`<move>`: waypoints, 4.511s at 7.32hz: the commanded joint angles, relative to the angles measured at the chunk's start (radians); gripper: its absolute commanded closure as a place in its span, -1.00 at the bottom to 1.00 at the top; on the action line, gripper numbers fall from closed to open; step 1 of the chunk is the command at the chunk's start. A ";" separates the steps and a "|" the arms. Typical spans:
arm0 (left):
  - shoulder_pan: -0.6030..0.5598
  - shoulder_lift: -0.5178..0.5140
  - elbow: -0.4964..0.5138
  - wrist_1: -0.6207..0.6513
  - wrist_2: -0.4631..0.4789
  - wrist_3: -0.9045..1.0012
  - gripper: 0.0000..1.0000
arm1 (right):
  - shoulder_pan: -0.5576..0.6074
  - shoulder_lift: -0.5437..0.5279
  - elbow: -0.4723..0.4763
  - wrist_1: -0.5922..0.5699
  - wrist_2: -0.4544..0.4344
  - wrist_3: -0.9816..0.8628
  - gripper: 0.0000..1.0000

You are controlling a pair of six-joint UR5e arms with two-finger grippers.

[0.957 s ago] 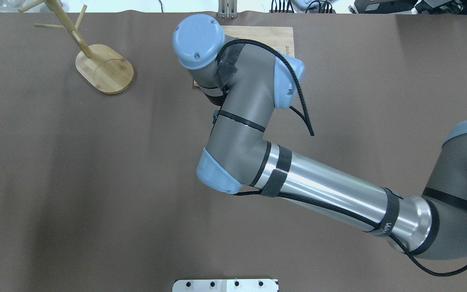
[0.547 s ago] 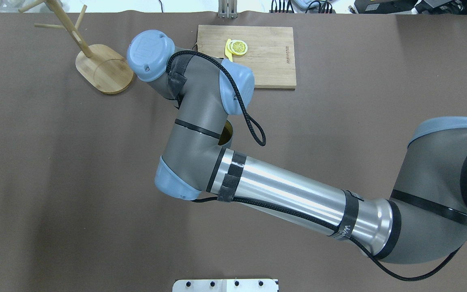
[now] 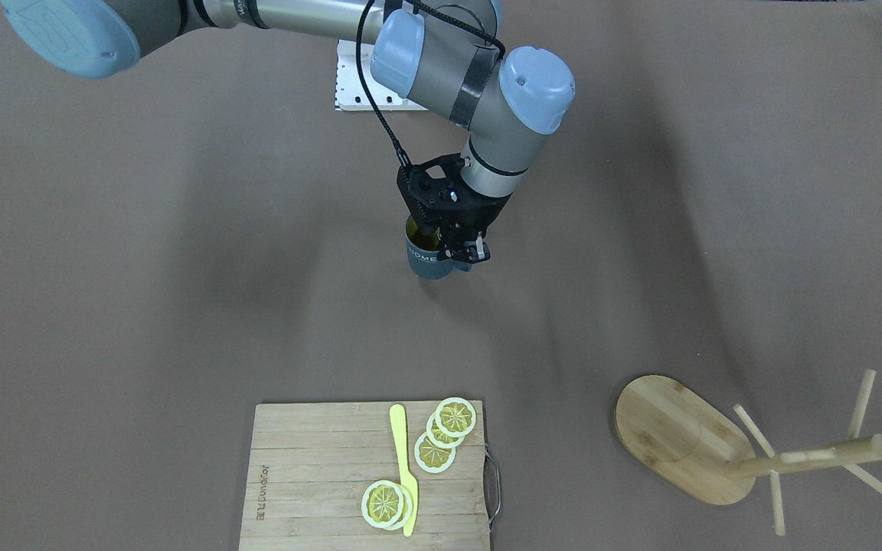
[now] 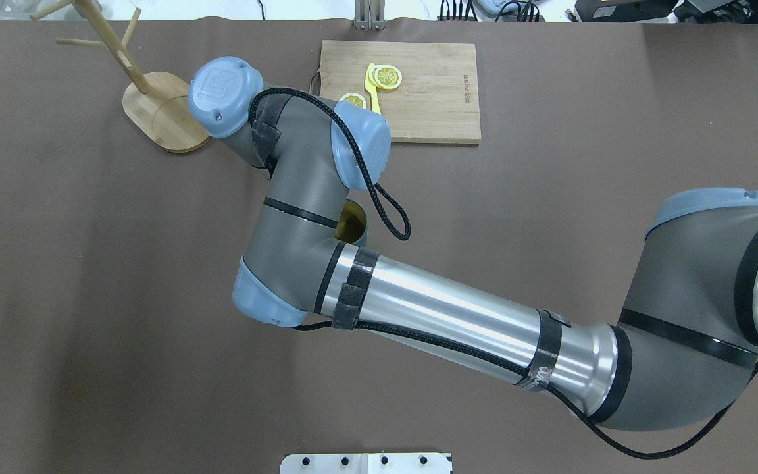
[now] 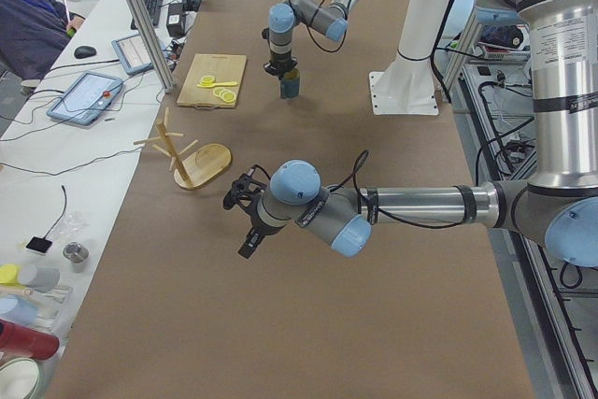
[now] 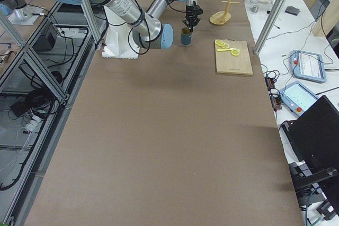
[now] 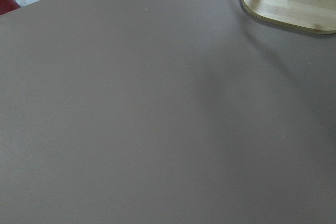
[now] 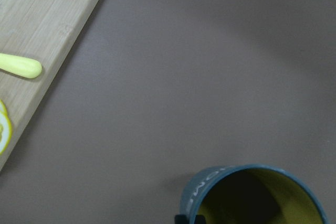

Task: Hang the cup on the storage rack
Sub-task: 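Lower the blue mug onto the table in front of the cutting board, then open the right gripper and withdraw it while the left arm reaches in, then move the left gripper to the blue mug's handle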

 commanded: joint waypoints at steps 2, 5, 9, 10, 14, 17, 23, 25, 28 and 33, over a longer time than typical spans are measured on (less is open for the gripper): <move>0.001 0.001 0.001 -0.001 0.000 0.000 -1.00 | 0.011 0.022 -0.034 0.000 0.018 -0.043 1.00; 0.001 0.001 0.001 -0.001 0.000 0.000 -1.00 | 0.012 -0.003 -0.040 0.017 0.018 -0.071 1.00; 0.001 0.001 0.001 -0.001 0.000 0.000 -1.00 | 0.009 -0.024 -0.040 0.054 0.018 -0.074 1.00; 0.003 0.001 0.001 -0.001 0.000 0.000 -1.00 | 0.009 -0.024 -0.040 0.054 0.017 -0.091 1.00; 0.003 0.001 0.002 -0.001 0.000 -0.002 -1.00 | 0.009 -0.018 -0.025 0.051 0.006 -0.167 -1.00; 0.001 0.001 0.001 0.000 -0.006 -0.029 -1.00 | 0.041 -0.025 0.026 0.045 0.010 -0.277 -1.00; 0.134 -0.153 -0.010 -0.064 -0.048 -0.264 -1.00 | 0.292 -0.437 0.469 0.053 0.165 -0.980 -1.00; 0.252 -0.220 -0.007 -0.072 -0.034 -0.269 -1.00 | 0.406 -0.563 0.538 0.054 0.249 -1.210 -1.00; 0.389 -0.304 -0.007 -0.136 0.030 -0.426 -1.00 | 0.529 -0.761 0.627 0.060 0.283 -1.573 -1.00; 0.720 -0.445 0.011 -0.233 0.378 -0.644 -1.00 | 0.929 -1.164 0.705 0.152 0.460 -2.281 -1.00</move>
